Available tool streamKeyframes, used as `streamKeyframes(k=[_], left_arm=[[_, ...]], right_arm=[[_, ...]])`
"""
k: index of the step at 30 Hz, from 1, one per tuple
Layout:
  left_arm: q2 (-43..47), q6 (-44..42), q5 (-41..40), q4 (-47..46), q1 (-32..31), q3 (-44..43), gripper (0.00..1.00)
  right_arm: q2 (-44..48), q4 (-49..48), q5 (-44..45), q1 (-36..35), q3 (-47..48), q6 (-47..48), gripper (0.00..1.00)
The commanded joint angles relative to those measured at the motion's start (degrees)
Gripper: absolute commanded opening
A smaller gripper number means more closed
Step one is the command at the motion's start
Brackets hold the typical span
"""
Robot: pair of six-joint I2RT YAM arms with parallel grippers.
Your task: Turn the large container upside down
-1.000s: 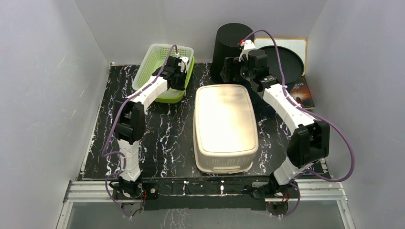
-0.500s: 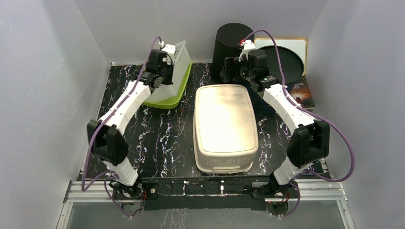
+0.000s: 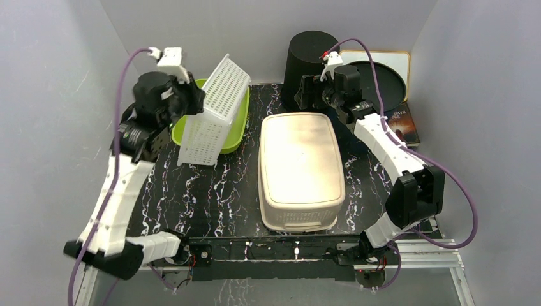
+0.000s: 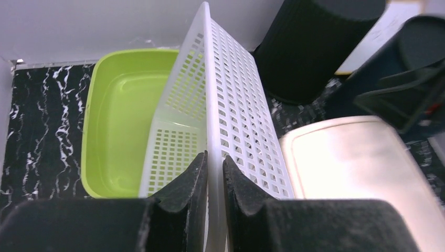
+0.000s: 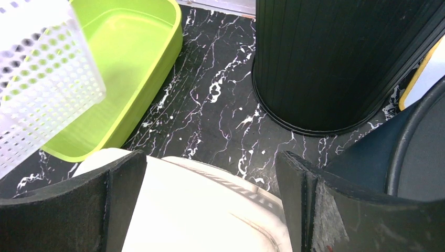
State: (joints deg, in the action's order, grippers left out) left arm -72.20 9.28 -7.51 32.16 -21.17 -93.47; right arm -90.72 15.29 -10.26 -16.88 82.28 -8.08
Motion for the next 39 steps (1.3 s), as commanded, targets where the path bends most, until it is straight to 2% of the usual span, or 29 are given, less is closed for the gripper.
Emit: streamKeyframes(k=[1,9,20,34,39], left_arm=[[11.15,7.42,2.44,-3.94,0.12,2.17,0.00],[24.05,19.50,4.80,-3.08,0.15,12.69,0.00],[31.91,28.35,11.91,6.59,0.15,14.26,0.00],[39.40,29.39,0.42,26.00,0.15,24.51,0.00],[40.28,31.45,-4.92,29.57,0.14,29.47,0.00]], right_arm=[[4.14,-2.01,-0.92,-0.89,-0.16,-0.61,0.92],[4.94,-1.69,-1.11,-2.62,0.10,-0.48,0.92],[5.48,-0.61,0.10,-5.91,1.69,0.05,0.91],[4.65,-0.72,0.97,-7.76,2.18,0.85,0.91],[3.90,-1.50,0.68,-8.15,1.75,0.76,0.91]])
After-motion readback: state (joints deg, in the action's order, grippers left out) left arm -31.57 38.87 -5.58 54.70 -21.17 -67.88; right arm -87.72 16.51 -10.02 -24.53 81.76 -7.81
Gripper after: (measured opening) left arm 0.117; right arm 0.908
